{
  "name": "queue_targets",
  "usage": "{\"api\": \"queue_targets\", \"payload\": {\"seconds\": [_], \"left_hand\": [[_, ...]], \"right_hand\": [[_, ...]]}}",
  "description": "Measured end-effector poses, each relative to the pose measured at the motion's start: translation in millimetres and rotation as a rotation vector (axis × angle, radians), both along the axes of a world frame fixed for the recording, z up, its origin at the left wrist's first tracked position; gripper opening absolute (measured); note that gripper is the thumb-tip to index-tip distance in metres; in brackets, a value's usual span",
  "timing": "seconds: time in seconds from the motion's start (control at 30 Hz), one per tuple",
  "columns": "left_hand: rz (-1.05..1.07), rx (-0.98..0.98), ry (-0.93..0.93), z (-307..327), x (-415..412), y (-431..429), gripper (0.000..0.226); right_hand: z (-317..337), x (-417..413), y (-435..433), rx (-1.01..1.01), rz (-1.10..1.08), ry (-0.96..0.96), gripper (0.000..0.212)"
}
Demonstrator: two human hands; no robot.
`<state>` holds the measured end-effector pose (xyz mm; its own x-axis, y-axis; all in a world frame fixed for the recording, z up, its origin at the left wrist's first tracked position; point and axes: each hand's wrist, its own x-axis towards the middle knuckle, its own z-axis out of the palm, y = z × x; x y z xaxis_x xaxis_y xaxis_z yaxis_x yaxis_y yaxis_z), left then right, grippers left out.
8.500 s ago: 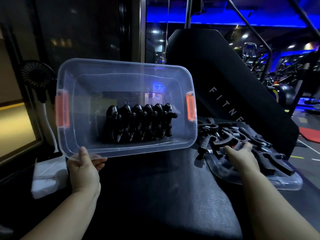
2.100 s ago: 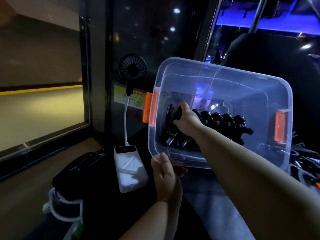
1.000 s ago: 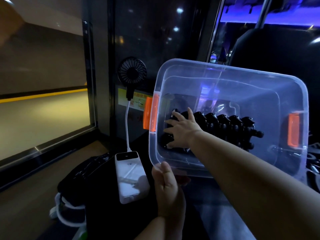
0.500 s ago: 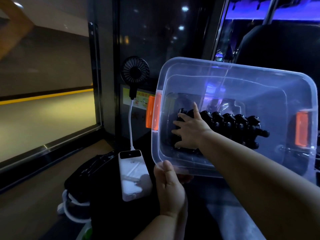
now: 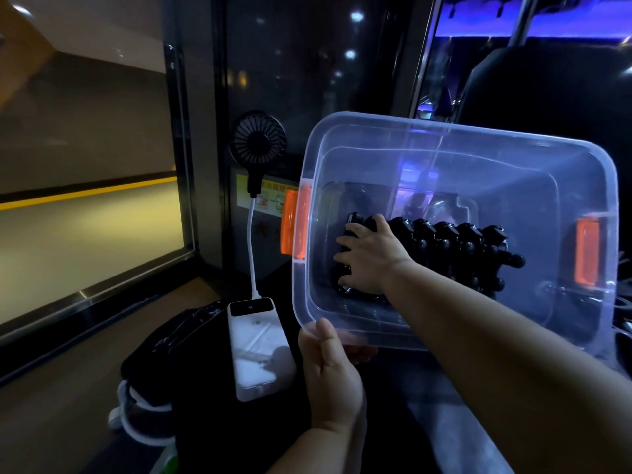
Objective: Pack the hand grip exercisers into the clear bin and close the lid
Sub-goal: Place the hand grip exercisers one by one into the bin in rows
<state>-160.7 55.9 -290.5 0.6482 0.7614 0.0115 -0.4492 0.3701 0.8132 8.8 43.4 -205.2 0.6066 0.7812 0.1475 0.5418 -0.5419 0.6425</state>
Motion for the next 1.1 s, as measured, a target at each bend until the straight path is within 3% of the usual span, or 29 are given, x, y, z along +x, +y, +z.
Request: {"api": "queue_targets", "payload": {"seconds": [0.27, 0.47, 0.63, 0.83, 1.1], "left_hand": [[0.016, -0.002, -0.014, -1, 4, -1, 0.024], [0.078, 0.006, -0.016, 2, 5, -6, 0.022], [0.089, 0.070, -0.023, -3, 8, -3, 0.024], [0.110, 0.166, -0.010, -8, 11, 1, 0.027], [0.166, 0.188, -0.002, -11, 18, 0, 0.028]], "right_hand": [[-2, 5, 3, -0.024, -0.031, 0.006, 0.059], [4, 2, 3, -0.015, 0.015, -0.024, 0.074], [13, -6, -3, 0.029, -0.016, 0.036, 0.067], [14, -22, -42, 0.368, 0.025, 0.119, 0.053], [9, -45, -125, 0.750, 0.028, 0.013, 0.025]]}}
